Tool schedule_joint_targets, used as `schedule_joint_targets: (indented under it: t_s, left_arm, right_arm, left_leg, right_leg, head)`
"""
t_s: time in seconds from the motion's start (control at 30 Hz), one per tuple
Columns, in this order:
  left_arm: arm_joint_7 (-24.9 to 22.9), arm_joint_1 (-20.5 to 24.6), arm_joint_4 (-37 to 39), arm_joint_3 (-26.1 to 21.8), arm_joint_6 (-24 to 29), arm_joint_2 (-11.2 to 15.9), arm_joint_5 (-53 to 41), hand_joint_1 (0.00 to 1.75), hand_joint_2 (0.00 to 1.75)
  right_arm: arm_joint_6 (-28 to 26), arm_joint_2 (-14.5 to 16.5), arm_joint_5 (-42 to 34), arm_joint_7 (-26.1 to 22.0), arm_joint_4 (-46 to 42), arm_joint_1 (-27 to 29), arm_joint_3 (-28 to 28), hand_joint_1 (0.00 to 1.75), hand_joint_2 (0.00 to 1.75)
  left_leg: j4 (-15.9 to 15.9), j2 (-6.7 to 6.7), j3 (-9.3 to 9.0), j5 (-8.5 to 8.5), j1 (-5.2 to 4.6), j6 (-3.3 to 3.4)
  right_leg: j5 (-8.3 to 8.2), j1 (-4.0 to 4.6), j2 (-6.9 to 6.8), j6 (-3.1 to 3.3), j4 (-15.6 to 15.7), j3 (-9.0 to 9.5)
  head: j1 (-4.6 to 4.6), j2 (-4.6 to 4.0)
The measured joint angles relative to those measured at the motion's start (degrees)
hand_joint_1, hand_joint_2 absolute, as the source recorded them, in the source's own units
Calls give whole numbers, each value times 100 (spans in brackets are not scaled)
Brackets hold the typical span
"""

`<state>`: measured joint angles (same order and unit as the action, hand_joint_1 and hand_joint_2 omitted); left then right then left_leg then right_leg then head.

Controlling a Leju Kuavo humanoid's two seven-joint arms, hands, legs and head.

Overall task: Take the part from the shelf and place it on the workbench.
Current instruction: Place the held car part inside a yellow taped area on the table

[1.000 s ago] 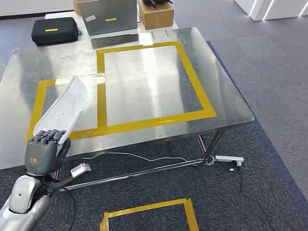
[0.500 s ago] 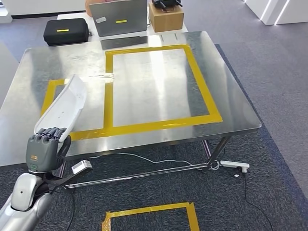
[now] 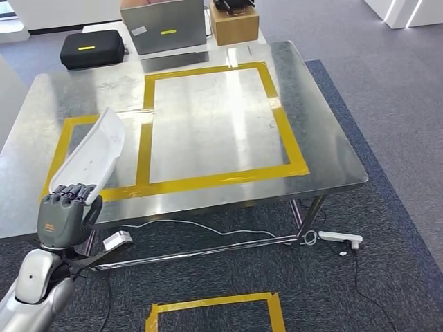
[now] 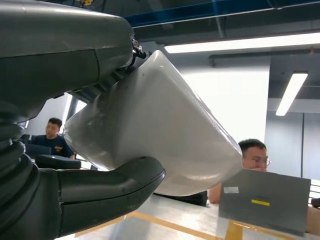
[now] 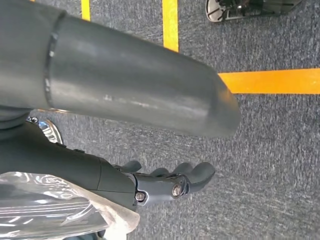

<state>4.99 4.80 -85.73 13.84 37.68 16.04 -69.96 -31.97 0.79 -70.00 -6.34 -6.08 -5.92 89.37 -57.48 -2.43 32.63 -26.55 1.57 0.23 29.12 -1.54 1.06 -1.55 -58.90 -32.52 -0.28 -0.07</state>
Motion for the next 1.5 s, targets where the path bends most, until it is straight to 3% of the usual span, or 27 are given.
schedule_joint_targets:
  t_s: [0.07, 0.2, 0.3, 0.8, 1.17, 1.5]
  left_arm:
    - [-2, 7, 24, 0, -30, -1, 0, 175, 175]
    - [-30, 61, 136, 0, -120, -12, -11, 175, 175]
    - [-62, 139, 303, 1, -193, -33, -28, 175, 175]
    - [-273, 658, 1487, 11, -659, -142, -52, 175, 175]
    - [-221, 809, 1869, 11, -707, -218, 114, 175, 175]
    - [18, 1679, 2944, 70, -816, -586, 479, 175, 175]
  right_arm:
    - [14, -1, -3, -7, 0, -1, 0, 0, 0]
    - [58, -1, -5, -10, 0, -3, 0, 0, 0]
    - [79, 0, -3, -16, 0, -6, 0, 0, 0]
    - [130, -1, 43, 15, 0, -15, 0, 0, 0]
    - [139, 0, 72, 30, 0, -16, 0, 0, 0]
    - [215, 0, 333, 86, 0, -91, 0, 0, 0]
  left_leg:
    - [3, 4, 1, -1, 1, -18]
    - [10, 9, 3, -13, 5, -167]
    - [6, 11, 8, -23, 3, -214]
    - [-52, 13, 36, -43, -12, -192]
    - [-57, 12, 40, -44, -13, -190]
    - [-67, 11, 41, -41, -13, -189]
  right_leg:
    - [7, 9, -3, 12, -2, 1]
    - [12, 12, -10, 16, -4, 2]
    - [13, 8, -13, 14, 1, 10]
    - [-4, -10, -16, -18, 43, 36]
    - [-3, -11, -18, -19, 44, 33]
    - [-13, -11, -23, -33, 44, 38]
  head:
    - [2, 0]
    - [3, 0]
    - [4, 0]
    - [5, 0]
    - [5, 0]
    - [5, 0]
